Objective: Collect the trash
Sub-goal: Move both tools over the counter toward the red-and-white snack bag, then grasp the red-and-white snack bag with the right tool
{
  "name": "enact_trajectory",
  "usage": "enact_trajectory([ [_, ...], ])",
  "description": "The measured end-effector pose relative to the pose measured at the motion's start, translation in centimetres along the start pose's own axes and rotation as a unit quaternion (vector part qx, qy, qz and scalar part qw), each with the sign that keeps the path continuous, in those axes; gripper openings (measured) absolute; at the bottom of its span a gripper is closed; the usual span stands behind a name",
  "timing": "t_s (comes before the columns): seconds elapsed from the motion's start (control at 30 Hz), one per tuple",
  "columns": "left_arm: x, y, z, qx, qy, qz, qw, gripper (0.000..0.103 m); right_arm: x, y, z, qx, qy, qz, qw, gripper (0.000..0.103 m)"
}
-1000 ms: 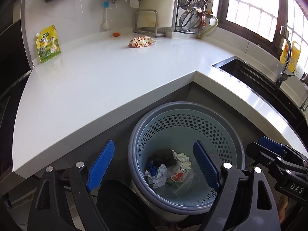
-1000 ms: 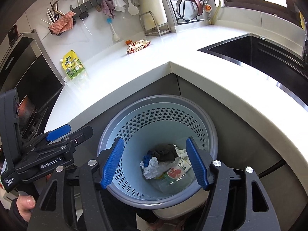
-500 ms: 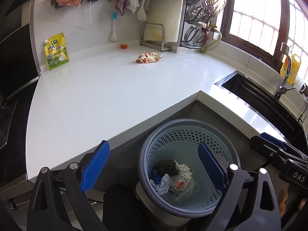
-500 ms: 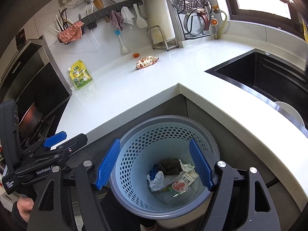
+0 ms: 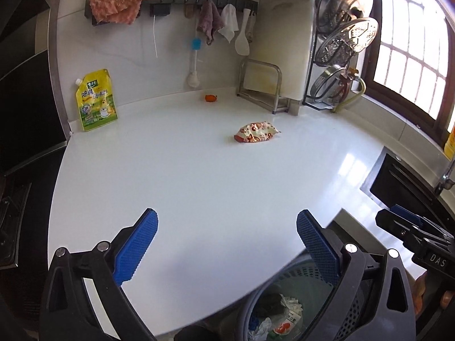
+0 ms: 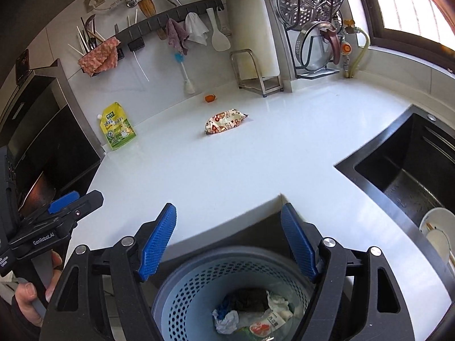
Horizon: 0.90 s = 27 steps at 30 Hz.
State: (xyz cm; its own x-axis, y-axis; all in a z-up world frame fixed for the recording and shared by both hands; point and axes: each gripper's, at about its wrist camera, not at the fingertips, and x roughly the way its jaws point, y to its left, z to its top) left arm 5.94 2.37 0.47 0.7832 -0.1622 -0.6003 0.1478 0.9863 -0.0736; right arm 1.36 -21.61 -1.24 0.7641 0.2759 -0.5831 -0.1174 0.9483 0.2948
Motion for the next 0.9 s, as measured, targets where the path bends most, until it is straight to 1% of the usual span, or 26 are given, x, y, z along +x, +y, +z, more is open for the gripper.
enact_trajectory([
  [0.2,5.3,1.4,5.1,-0.014,0.002,0.033,0.9993,0.096,6.5,-0.6,6.0,-0.023,0.017,0.016,0.999,0.075],
  [0.33,8.5,2.3,7.4,-0.024,0.02,0.051,0.9982,0.096,11.4,-0.9,9.2,-0.013,0.042,0.016,0.999,0.075],
  [0.4,9.7,3.0,8.2,-0.028,0.036,0.065,0.9968,0.096,13.5,-0.9,10.2,0.001,0.065,0.014,0.998,0.075],
  [0.47,10.7,3.9,8.9,-0.034,0.055,0.068,0.9956,0.096,15.1,-0.5,11.1,0.014,0.086,0.018,0.996,0.075],
  [0.63,11.7,5.8,11.3,-0.036,0.077,0.082,0.993,0.096,17.5,1.3,13.5,0.041,0.119,0.002,0.992,0.075],
  [0.7,11.9,6.6,12.4,-0.037,0.081,0.081,0.9927,0.096,18.3,2.2,14.3,0.05,0.125,-0.014,0.991,0.075],
  [0.9,13.2,9.4,15.6,-0.029,0.071,0.086,0.9933,0.096,22.2,3.7,15.8,0.089,0.141,-0.047,0.985,0.075],
])
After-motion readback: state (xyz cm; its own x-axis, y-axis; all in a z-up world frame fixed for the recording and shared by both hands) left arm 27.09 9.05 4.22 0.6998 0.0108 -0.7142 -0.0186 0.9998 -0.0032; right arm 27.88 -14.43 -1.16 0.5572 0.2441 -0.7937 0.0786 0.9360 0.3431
